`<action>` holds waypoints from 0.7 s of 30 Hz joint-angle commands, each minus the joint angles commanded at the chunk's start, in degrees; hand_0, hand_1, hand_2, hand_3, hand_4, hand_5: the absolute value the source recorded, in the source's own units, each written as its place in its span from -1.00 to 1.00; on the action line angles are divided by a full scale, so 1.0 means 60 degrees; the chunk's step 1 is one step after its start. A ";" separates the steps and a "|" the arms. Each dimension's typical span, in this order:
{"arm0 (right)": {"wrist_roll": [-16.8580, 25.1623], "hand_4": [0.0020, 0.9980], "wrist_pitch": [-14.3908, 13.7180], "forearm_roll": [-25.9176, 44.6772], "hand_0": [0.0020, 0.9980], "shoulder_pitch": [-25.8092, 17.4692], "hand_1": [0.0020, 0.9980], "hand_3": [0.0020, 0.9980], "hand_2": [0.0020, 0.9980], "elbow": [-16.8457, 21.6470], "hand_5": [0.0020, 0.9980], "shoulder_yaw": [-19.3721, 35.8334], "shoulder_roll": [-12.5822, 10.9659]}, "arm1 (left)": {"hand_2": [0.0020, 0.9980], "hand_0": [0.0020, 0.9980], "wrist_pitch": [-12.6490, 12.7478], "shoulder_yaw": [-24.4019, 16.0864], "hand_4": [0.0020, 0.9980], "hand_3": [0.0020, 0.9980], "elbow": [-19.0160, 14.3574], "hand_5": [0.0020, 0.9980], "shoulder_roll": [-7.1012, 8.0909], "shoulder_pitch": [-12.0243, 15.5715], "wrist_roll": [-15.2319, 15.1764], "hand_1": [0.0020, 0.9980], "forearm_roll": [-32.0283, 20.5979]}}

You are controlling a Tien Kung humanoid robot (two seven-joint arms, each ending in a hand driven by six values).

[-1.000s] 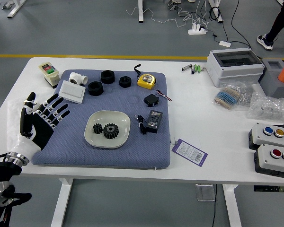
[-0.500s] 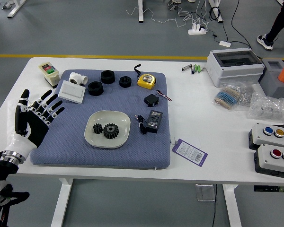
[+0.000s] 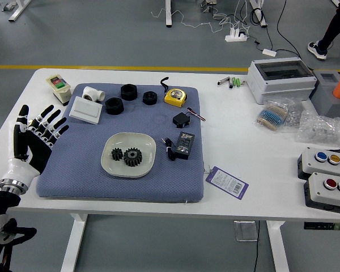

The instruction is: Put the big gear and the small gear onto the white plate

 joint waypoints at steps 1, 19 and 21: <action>0.0000 0.58 0.0000 0.0000 0.32 0.0000 0.35 0.13 0.48 0.0000 0.35 0.0000 0.0000 | 0.86 0.69 0.0008 0.0000 0.72 0.71 0.0000 0.60 0.0000 0.0000 -0.0002 0.73 0.0005; 0.0031 0.58 -0.0028 0.0045 0.32 -0.0112 0.35 0.13 0.48 -0.0017 0.35 0.0040 -0.0052 | 0.86 0.68 0.0454 0.0028 0.71 0.68 0.0094 0.40 -0.0016 -0.0020 -0.0273 0.73 0.0730; 0.0027 0.58 -0.0028 0.0054 0.32 -0.0119 0.35 0.13 0.48 -0.0022 0.35 0.0018 -0.0053 | 0.86 0.68 0.0447 0.0048 0.71 0.68 0.0097 0.40 -0.0008 -0.0019 -0.0271 0.73 0.0743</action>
